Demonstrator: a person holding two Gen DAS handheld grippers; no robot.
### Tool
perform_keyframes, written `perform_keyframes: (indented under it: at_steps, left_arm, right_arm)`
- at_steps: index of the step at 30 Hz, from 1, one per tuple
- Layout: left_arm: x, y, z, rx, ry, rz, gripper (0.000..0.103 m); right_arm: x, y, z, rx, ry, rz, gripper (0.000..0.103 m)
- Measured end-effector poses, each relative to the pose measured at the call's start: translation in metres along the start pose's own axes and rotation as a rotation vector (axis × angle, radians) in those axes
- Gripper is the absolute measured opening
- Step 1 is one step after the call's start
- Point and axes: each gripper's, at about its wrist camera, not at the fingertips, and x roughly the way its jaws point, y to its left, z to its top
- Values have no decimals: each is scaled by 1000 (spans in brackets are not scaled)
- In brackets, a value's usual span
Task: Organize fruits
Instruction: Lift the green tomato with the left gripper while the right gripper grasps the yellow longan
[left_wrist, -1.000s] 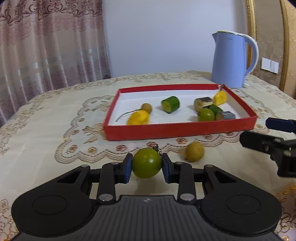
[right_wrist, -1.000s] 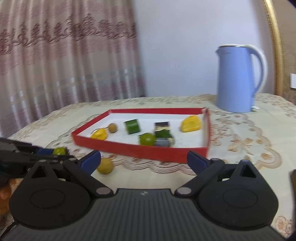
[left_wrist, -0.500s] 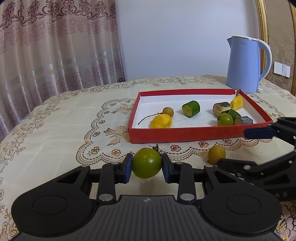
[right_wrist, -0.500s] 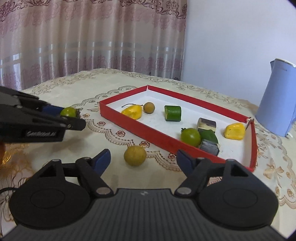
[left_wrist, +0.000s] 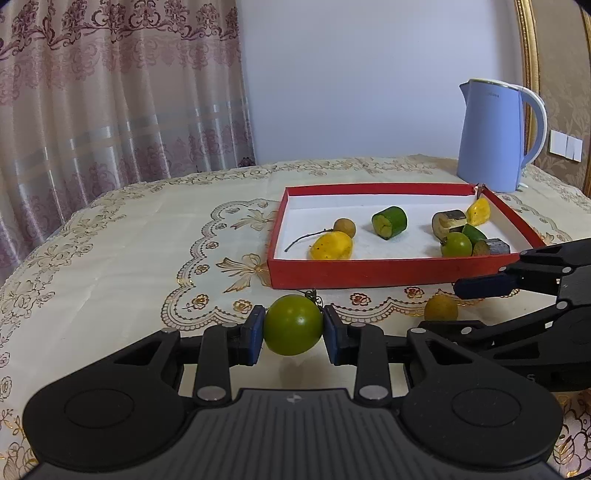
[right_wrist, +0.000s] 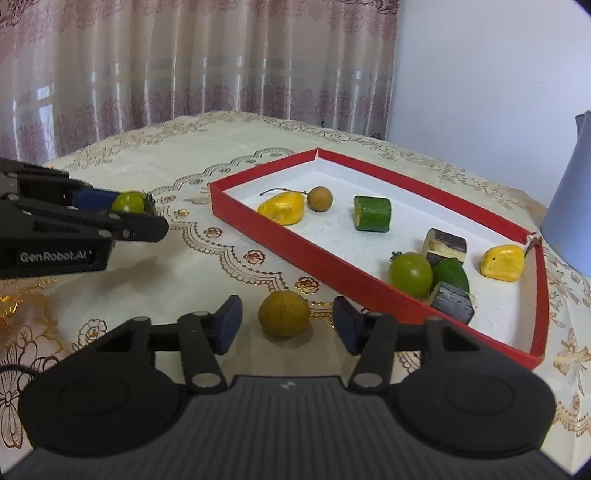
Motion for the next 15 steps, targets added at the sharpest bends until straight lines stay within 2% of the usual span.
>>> perform_keyframes:
  at_steps: [5, 9, 10, 15]
  left_arm:
    - [1, 3, 0, -9, 7, 1, 32]
    - [2, 4, -1, -13, 14, 6, 32]
    - [3, 3, 0, -14, 16, 7, 32]
    - [5, 0, 1, -15, 29, 21, 32]
  right_arm:
    - [7, 2, 2, -14, 21, 10, 39]
    - [9, 4, 2, -26, 31, 8, 34]
    - [10, 4, 3, -27, 32, 5, 29]
    - [6, 5, 2, -30, 24, -20, 29]
